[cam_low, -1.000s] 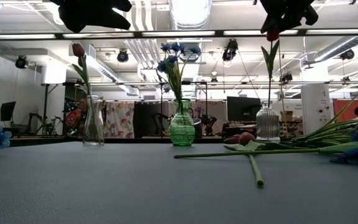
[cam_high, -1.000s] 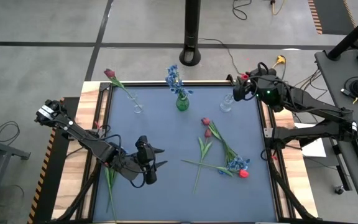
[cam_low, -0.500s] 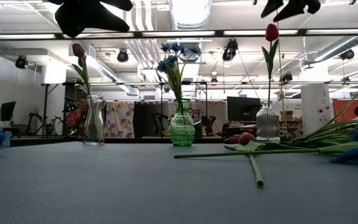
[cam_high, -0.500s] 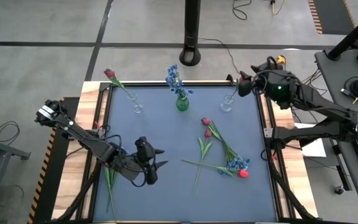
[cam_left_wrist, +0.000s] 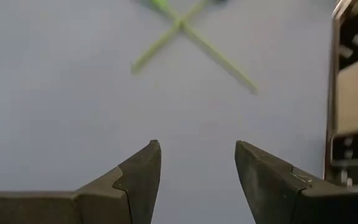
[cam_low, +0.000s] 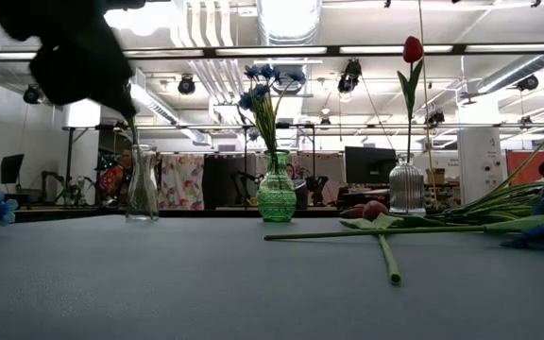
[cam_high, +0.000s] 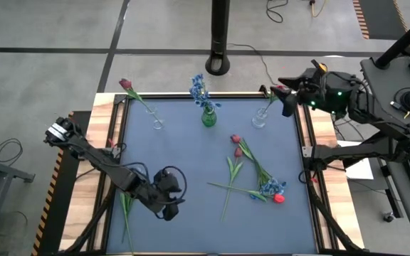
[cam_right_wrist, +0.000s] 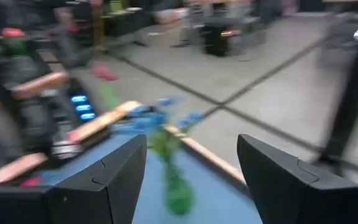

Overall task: Sort flowers into vase by color
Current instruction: Put the left red flower into the left transparent vase

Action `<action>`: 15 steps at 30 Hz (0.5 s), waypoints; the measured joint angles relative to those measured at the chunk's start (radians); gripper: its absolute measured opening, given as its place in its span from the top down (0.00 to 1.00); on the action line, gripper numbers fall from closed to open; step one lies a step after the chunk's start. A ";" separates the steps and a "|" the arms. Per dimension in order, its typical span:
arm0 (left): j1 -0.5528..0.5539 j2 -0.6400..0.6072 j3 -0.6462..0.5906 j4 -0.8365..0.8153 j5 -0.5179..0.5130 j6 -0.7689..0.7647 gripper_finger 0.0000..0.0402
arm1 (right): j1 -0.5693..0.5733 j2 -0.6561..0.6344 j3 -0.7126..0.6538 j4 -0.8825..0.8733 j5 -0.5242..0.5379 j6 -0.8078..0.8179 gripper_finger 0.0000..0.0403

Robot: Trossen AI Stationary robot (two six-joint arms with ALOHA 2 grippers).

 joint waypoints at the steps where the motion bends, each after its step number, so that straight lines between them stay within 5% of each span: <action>1: -0.001 0.009 0.000 -0.006 0.022 -0.018 0.53 | 0.002 0.001 0.006 -0.002 -0.046 0.018 0.41; 9: -0.018 0.034 0.000 -0.014 0.133 -0.081 0.53 | 0.026 0.056 0.018 -0.057 -0.368 0.092 0.44; 15: -0.037 0.046 0.039 0.072 0.043 0.028 0.53 | 0.127 0.113 0.017 -0.154 -0.429 0.117 0.44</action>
